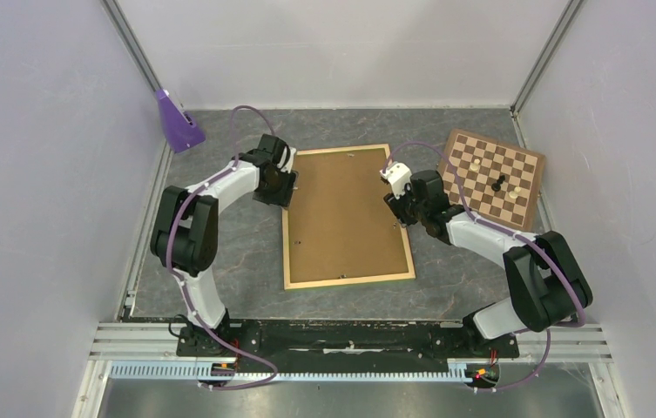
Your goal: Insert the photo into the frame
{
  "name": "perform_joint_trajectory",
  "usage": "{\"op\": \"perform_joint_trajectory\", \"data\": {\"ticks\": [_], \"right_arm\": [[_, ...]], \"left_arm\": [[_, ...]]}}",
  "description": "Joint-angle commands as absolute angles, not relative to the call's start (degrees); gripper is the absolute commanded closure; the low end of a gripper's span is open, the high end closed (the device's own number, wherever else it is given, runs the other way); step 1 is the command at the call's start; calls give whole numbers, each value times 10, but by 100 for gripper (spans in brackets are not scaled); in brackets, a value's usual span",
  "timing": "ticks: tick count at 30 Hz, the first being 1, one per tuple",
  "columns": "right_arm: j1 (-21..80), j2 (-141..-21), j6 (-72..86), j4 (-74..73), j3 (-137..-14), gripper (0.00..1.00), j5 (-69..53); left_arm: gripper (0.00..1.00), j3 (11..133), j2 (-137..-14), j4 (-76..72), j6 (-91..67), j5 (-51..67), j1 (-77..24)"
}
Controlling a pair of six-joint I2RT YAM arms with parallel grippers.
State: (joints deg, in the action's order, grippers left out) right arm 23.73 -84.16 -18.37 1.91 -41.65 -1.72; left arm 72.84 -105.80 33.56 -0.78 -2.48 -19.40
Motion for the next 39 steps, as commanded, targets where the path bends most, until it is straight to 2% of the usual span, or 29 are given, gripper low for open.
{"op": "perform_joint_trajectory", "data": {"ticks": [1, 8, 14, 34, 39], "right_arm": [[233, -828, -175, 41, -410, 53, -25], [233, -835, -172, 42, -411, 55, -30], [232, -834, -175, 42, -411, 55, -26], [227, -836, -186, 40, -411, 56, -30], [228, -843, -222, 19, -424, 56, -53]], "left_arm": [[38, 753, -1087, 336, -63, 60, -175], [38, 761, -1093, 334, -77, 79, -165], [45, 760, -1104, 334, -84, 87, -164], [79, 736, -1082, 321, -84, 113, -133], [93, 737, -1087, 319, -80, 122, -132]]}}
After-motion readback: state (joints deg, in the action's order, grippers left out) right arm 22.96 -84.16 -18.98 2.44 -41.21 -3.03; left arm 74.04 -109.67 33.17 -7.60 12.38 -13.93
